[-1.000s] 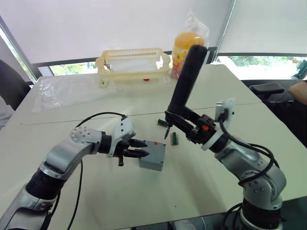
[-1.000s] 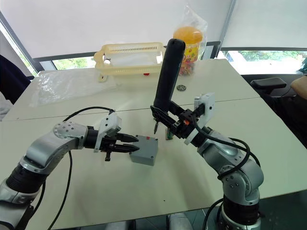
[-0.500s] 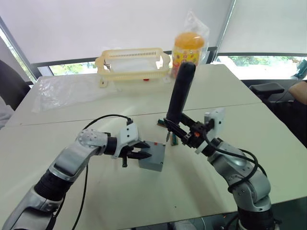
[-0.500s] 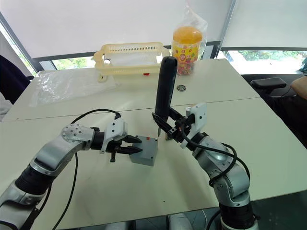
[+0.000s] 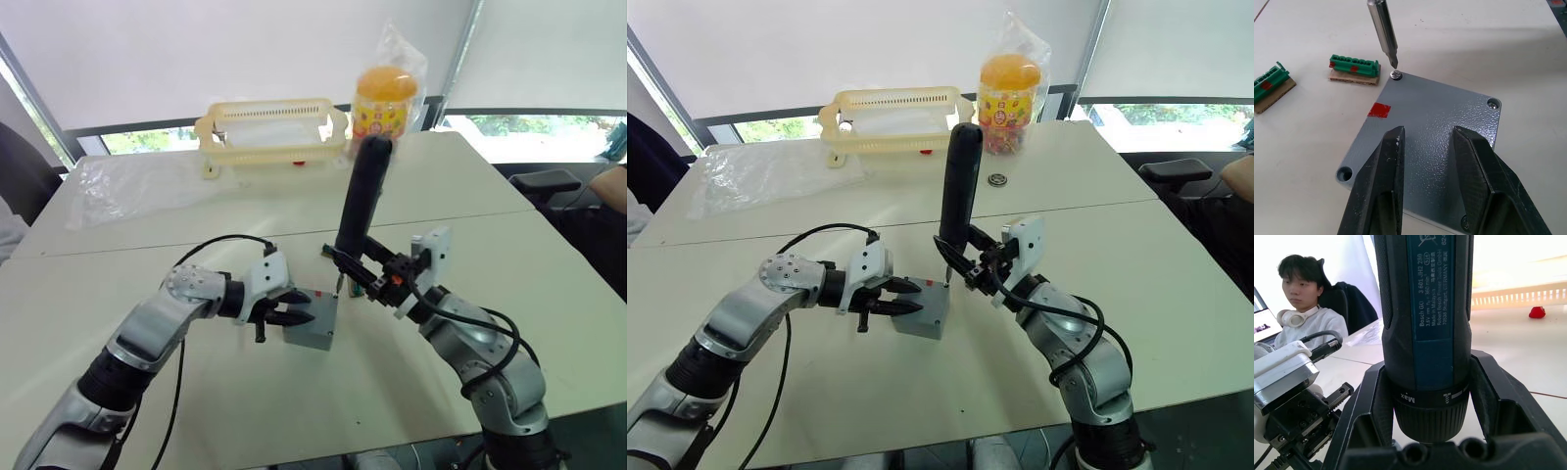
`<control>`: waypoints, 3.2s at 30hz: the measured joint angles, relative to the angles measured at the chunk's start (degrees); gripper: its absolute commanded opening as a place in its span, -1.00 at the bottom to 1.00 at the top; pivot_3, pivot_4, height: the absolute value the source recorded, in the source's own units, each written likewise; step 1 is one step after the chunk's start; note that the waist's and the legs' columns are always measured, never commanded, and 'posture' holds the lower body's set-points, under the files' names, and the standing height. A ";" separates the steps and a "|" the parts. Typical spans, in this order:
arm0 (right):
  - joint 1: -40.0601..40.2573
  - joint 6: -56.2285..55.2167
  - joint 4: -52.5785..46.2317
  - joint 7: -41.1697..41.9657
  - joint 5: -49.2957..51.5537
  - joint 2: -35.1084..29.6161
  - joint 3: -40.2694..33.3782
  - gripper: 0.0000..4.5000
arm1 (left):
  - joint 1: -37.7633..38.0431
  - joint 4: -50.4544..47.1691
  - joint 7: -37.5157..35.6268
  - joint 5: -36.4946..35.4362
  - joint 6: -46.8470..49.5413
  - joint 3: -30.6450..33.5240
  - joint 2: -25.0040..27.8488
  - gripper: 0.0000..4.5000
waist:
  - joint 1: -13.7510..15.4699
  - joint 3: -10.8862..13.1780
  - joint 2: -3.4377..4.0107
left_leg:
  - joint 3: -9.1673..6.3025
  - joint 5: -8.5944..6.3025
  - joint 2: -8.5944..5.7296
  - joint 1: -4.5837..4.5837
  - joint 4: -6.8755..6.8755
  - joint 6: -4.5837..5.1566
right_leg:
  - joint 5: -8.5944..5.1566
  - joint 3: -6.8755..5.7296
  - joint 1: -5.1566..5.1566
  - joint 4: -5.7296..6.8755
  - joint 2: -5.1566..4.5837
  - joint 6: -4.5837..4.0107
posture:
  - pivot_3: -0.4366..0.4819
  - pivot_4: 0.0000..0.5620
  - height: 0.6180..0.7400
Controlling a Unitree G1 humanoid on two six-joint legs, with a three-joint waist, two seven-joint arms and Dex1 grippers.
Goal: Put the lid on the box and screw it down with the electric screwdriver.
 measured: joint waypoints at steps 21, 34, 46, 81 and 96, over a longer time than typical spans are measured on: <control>-0.01 0.00 0.05 -0.01 -0.02 0.31 1.11 -0.21 | -0.02 -0.13 0.25 -0.02 0.40 0.13 0.01 -0.33 | -0.04 0.00 0.00 | 0.00 0.00 0.00 0.02 0.00 0.00 | 0.00 0.00 0.01 0.00 0.00 0.00 | -0.05 -0.47 1.00; -0.78 -0.55 1.67 -0.70 -0.34 1.25 1.04 -0.21 | 2.46 2.53 1.41 1.36 -5.67 -0.08 -2.13 -0.33 | 0.03 -0.05 -0.06 | 0.01 -0.01 0.00 0.54 -0.06 0.01 | -0.02 0.01 0.54 -0.05 -0.01 -0.01 | -0.05 -0.47 1.00; -0.22 0.01 1.41 -1.25 0.25 0.33 0.95 -0.21 | 4.22 2.51 -0.42 1.24 -8.33 1.18 -0.60 -0.33 | -0.08 -0.06 -0.05 | 0.01 -0.01 0.01 0.67 -0.13 0.01 | -0.04 0.01 0.65 -0.06 0.00 -0.01 | -0.05 -0.47 1.00; 1.32 -9.81 5.39 2.74 -7.61 -0.48 5.07 -0.21 | 3.63 0.83 -0.51 1.29 -4.57 0.89 -0.25 -0.33 | -0.09 -0.36 -0.41 | 0.00 -0.03 0.02 1.11 -0.17 0.02 | -0.15 0.01 1.07 -0.15 0.00 -0.17 | -0.05 -0.47 1.00; 2.87 -7.66 4.21 3.00 -8.09 -1.25 5.94 -0.21 | 4.26 0.74 -0.57 1.30 -3.91 0.79 -0.14 -0.33 | -0.09 -0.92 -0.68 | 0.05 -0.04 0.03 1.74 -0.77 0.03 | -0.30 0.04 1.63 -0.66 -0.03 -0.39 | -0.05 -0.47 1.00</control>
